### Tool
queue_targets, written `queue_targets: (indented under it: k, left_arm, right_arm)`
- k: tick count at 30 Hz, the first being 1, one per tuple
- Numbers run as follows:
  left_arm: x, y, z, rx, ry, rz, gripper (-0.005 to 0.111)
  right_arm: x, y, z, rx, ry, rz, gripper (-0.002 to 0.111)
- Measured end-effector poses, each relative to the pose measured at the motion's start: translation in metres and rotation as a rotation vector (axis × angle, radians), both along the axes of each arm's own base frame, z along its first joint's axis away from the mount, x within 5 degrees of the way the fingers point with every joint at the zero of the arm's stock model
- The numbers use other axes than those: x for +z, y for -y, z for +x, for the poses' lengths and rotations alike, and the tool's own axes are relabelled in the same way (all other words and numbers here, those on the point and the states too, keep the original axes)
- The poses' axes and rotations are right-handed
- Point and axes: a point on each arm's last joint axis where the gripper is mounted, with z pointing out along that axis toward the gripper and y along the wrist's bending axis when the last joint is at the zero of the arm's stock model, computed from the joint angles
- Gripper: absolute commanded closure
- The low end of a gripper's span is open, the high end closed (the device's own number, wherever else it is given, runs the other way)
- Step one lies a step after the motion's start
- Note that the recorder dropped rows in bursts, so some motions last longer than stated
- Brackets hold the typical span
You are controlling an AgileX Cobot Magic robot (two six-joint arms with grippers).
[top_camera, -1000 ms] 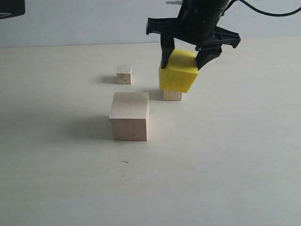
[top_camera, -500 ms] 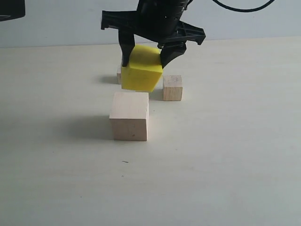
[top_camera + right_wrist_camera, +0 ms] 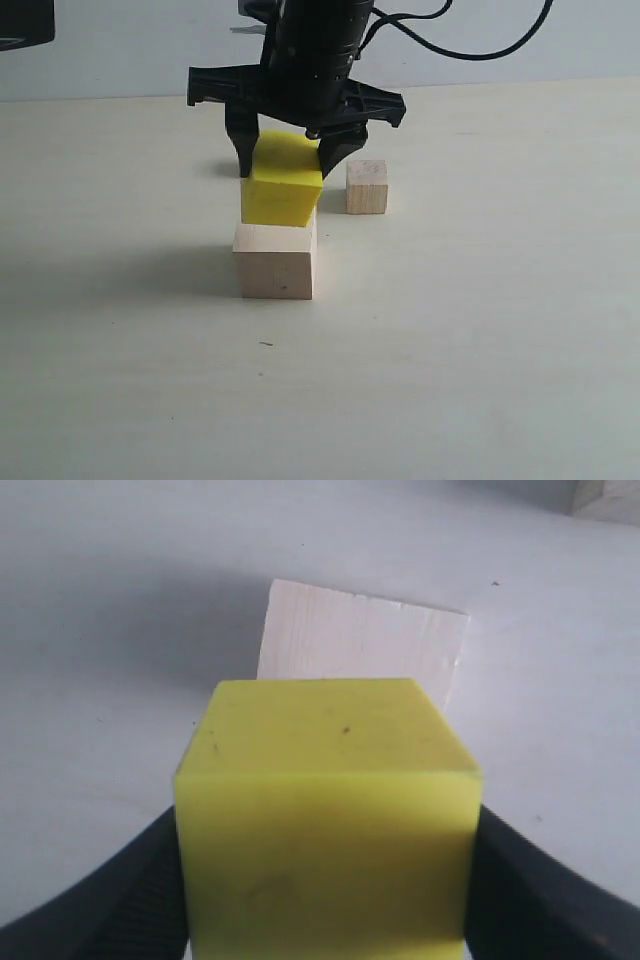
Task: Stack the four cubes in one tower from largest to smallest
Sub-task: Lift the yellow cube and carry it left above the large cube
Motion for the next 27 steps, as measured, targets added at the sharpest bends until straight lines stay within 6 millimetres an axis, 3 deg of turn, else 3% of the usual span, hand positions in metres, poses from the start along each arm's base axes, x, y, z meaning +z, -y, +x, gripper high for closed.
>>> queue_targets:
  k: [10, 17, 27]
  left_arm:
    - [0.000, 0.000, 0.000, -0.001, -0.001, 0.001, 0.107]
    - [0.000, 0.000, 0.000, -0.001, -0.001, 0.001, 0.107]
    - [0.000, 0.000, 0.000, -0.001, -0.001, 0.001, 0.107]
  right_arm:
    - [0.010, -0.004, 0.007, -0.032, 0.044, 0.013, 0.108]
    - [-0.002, -0.016, 0.018, -0.052, 0.022, 0.033, 0.108]
    - [-0.004, -0.014, 0.020, -0.053, 0.037, 0.009, 0.108]
